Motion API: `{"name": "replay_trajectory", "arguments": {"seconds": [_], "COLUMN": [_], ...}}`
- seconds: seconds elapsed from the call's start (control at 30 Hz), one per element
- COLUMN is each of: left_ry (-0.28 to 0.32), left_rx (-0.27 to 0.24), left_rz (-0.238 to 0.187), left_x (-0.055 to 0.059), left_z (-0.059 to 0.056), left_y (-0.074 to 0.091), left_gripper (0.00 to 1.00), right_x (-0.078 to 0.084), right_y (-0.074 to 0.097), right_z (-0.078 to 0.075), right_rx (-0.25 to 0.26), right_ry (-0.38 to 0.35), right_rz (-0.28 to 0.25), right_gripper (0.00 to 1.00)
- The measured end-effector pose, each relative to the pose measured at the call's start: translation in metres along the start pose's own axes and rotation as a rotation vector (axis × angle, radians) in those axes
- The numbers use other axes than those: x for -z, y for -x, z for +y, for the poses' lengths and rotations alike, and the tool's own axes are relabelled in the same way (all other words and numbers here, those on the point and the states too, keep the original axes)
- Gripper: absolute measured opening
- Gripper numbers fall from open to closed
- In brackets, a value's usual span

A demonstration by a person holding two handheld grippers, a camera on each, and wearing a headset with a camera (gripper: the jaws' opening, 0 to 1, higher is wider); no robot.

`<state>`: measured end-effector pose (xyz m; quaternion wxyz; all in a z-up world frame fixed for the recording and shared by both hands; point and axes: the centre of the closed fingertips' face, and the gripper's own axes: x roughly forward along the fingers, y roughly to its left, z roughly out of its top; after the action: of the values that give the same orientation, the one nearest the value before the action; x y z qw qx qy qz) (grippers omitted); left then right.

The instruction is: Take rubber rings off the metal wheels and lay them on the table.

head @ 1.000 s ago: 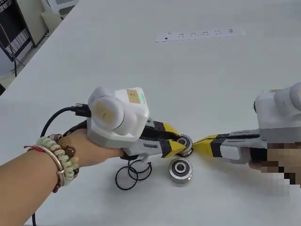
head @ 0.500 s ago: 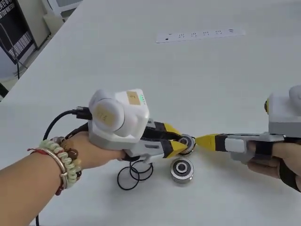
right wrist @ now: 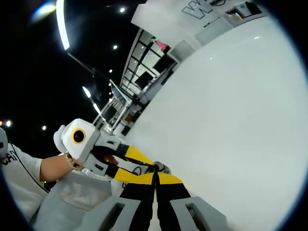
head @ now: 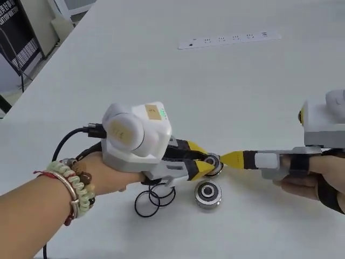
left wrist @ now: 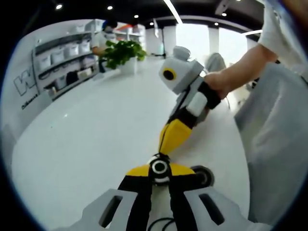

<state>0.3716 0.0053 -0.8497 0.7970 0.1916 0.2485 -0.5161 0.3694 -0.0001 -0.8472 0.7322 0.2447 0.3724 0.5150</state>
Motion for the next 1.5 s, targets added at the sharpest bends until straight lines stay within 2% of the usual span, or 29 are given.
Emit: {"name": "replay_trajectory", "arguments": {"seconds": [0.5,1.07,1.17,1.3,1.5], "left_ry": [0.008,0.012,0.011,0.019,0.025], "left_rx": [-0.006,-0.008,-0.007,-0.008,-0.013], "left_rz": [0.009,0.012,0.012,0.006,0.012], "left_x": [0.0,0.0,0.0,0.0,0.0], "left_z": [0.0,-0.001,0.0,0.0,-0.001], "left_y": [0.0,0.0,0.0,0.0,0.0], "left_gripper": [0.13,0.13,0.13,0.13,0.14], "right_x": [0.0,-0.001,-0.003,-0.004,-0.006], "right_y": [-0.004,-0.012,-0.01,-0.008,-0.006], "right_z": [0.006,0.014,0.015,0.024,0.018], "right_rx": [-0.01,-0.046,-0.061,-0.111,-0.076], "right_ry": [0.014,0.028,0.014,-0.014,0.002], "right_rz": [0.012,0.014,0.007,-0.009,-0.016], "right_gripper": [0.0,0.0,0.0,0.0,0.0]}}
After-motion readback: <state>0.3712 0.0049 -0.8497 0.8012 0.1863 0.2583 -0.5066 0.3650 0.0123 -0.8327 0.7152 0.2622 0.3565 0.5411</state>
